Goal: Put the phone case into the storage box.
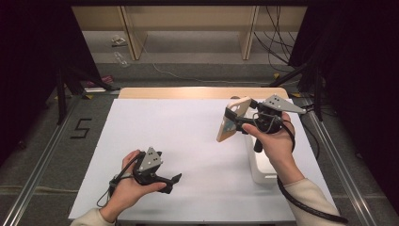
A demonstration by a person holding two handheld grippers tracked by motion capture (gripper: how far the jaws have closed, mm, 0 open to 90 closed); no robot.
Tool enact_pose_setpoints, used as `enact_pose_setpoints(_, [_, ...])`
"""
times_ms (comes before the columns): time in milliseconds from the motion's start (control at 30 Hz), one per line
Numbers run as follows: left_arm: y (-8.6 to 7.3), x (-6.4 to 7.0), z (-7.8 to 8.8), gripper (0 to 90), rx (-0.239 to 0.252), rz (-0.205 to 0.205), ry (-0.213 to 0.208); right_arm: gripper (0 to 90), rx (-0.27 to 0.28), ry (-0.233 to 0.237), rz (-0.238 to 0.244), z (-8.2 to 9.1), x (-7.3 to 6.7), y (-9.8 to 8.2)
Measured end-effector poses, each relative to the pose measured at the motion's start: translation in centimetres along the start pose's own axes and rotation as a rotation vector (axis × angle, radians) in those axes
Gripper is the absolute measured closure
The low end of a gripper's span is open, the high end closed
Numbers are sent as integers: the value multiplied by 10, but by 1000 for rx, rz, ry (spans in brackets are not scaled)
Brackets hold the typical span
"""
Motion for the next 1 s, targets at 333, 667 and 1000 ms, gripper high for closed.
enact_pose_setpoints(333, [0, 0, 0, 0, -1, 0, 1, 131, 17, -18, -11, 4, 9, 6])
enact_pose_setpoints(667, [0, 0, 0, 0, -1, 0, 1, 131, 33, -38, -17, 8, 17, 12])
enact_pose_setpoints(1000, [0, -1, 0, 0, -2, 1, 2, 131, 39, -54, -21, 10, 23, 15])
Point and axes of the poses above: each handheld gripper's, and its own axes: z roughly backward along the jaws, y roughly out of its top, x roughly to its right, the point moved 7 cm from there along -z, roughly forward along the jaws, and after that the axes turned 12 degrees about -y, right-handed, at the moved point
